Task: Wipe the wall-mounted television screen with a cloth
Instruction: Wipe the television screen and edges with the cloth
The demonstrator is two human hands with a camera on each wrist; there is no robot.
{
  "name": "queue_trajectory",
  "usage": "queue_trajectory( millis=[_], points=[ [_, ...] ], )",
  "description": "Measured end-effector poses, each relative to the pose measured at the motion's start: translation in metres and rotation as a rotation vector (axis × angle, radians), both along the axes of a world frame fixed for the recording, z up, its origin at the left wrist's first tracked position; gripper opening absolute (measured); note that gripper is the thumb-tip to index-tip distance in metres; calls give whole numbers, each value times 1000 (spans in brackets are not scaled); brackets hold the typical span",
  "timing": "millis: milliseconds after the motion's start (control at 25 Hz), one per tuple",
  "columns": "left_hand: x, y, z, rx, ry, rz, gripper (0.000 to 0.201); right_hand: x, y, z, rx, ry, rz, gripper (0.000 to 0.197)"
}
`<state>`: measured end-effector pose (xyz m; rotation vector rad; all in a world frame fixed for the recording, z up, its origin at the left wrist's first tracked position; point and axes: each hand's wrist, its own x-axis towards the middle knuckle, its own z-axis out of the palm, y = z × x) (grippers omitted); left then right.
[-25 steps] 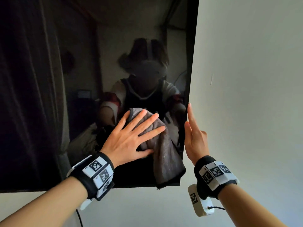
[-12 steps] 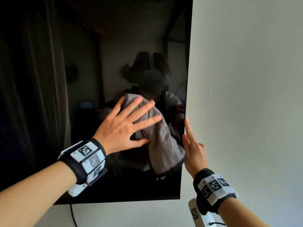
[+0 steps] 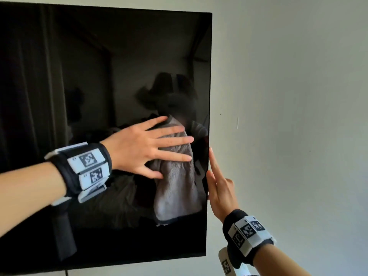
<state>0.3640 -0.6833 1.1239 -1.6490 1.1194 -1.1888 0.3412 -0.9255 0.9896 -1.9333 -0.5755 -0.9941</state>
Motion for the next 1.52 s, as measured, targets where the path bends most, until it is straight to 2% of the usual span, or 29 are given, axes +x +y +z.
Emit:
queue_trajectory(
  millis=[120,200,280,360,440,520,720,840,1000,1200,1360,1520],
  points=[
    [0,0,49,-107,-32,6,81,3,-4,-3,-24,4,32,57],
    [-1,-5,58,-173,-29,28,82,6,-5,-3,-26,31,55,63],
    [-1,-13,55,-63,-20,24,80,7,-5,-5,-22,46,80,63],
    [0,-14,68,49,-29,29,78,6,-4,-4,-29,25,65,61],
    [-2,-12,90,13,-37,41,78,6,-4,7,-22,10,42,60],
    [-4,-11,100,-41,-40,41,79,7,-4,37,9,-41,33,63],
    [-4,-8,86,57,-32,54,79,17,-4,150,9,-176,-44,55],
    [-5,-7,101,57,-35,42,78,19,0,190,-9,-199,-63,53],
    [-6,-2,126,-146,-61,71,80,20,3,192,0,-223,-62,55],
    [-2,-16,130,30,-54,38,77,23,3,189,7,-219,-42,56],
    [-3,-19,158,-149,-44,43,79,23,2,191,20,-199,-28,55],
    [0,-24,162,-282,-29,48,80,19,-3,197,24,-200,10,53]
  ],
)
